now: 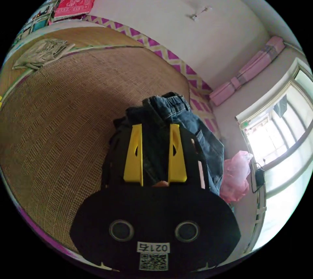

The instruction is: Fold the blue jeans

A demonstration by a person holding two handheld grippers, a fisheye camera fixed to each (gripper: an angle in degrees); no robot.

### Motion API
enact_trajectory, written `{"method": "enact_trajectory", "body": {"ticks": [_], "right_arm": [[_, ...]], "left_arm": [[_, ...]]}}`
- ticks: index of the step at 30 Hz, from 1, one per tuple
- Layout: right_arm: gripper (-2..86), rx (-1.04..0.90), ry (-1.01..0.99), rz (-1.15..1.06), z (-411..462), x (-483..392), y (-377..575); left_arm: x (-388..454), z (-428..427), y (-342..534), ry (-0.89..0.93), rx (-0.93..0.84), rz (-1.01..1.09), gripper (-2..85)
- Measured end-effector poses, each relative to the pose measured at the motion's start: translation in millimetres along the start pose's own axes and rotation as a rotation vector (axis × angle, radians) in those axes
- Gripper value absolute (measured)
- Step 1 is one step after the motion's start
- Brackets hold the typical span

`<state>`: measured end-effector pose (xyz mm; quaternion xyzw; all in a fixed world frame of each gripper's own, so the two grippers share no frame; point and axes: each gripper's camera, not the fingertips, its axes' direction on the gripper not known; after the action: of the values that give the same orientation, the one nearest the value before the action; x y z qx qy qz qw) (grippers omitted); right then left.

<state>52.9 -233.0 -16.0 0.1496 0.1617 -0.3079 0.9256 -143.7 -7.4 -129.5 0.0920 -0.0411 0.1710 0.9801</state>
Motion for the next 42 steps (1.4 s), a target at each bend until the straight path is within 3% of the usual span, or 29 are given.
{"method": "enact_trajectory", "body": {"ticks": [8,13,17,19,24,29,34,36,40,42], "right_arm": [[13.8,0.169,0.126,-0.135,-35,-10,14],[15.9,0.042,0.057,-0.236,-8,-12,-3],[12.6,-0.014,-0.044,-0.240,11,0,-14],[9.3,-0.020,-0.090,-0.172,13,15,-16],[5.3,0.063,-0.360,0.274,-11,123,-7],[5.0,0.243,-0.464,0.314,-91,177,-8],[3.9,0.326,-0.573,0.093,-172,111,-51],[3.0,0.301,-0.700,-0.028,-183,35,-75],[3.0,0.199,-0.766,-0.215,-169,-119,-89],[3.0,0.061,-0.886,-0.306,-135,-214,-82]], "left_arm": [[-5,-13,-6,0.009,0.022,0.011,6.4],[-3,-17,-13,0.032,0.021,0.023,6.4],[-2,-22,-13,0.017,0.022,0.037,6.4],[-4,-23,-11,0.012,0.019,0.036,6.2],[-21,-32,-6,-0.003,0.033,-0.003,1.9],[-30,-41,-6,0.006,0.047,0.008,-0.7],[-41,-50,-7,0.058,0.070,-0.020,-0.9],[-51,-56,-3,0.091,0.074,-0.050,-0.8],[-75,-63,11,0.123,0.065,-0.111,-0.4],[-100,-65,25,0.138,0.043,-0.155,0.6]]}}
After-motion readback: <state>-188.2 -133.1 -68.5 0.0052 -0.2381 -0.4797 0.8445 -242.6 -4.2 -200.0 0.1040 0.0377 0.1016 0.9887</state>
